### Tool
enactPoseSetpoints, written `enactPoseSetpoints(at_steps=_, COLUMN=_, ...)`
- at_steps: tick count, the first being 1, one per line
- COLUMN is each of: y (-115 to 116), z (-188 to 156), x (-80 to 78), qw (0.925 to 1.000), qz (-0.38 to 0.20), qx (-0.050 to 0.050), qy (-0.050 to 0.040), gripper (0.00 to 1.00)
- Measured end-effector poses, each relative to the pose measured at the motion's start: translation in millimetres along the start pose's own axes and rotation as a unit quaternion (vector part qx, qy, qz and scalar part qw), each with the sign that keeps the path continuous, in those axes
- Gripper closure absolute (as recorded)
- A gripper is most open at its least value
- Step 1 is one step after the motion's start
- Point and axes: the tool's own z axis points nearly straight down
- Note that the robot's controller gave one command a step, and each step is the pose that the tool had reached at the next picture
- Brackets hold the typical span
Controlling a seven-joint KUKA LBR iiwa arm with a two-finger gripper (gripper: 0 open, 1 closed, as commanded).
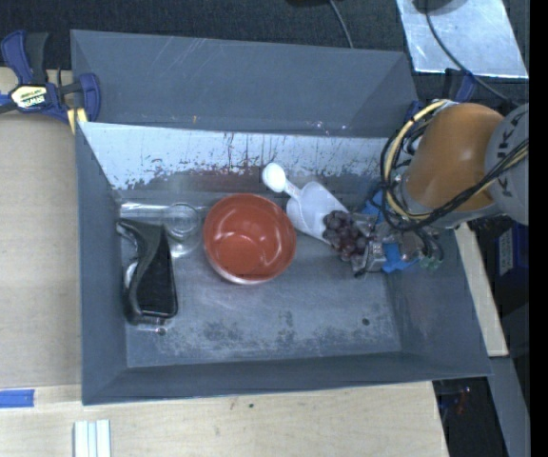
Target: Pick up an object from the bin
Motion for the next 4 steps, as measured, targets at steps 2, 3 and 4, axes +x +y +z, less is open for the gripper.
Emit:
enactPoseSetpoints(at_steps=2, y=0.9, z=-24.2, x=2.9, qw=1.0000, qz=0.000, qx=-0.001, qy=0.0055, gripper=1.00)
enactPoseSetpoints(at_steps=3, y=0.0, z=-52.9, x=-2.2, qw=1.0000, qz=-0.001, qx=0.001, qy=-0.0024, gripper=1.00)
enactPoseSetpoints(at_steps=4, y=0.7, z=-68.8, x=-0.1, qw=1.0000, qz=-0.001, qx=0.000, qy=0.0026, gripper=1.00)
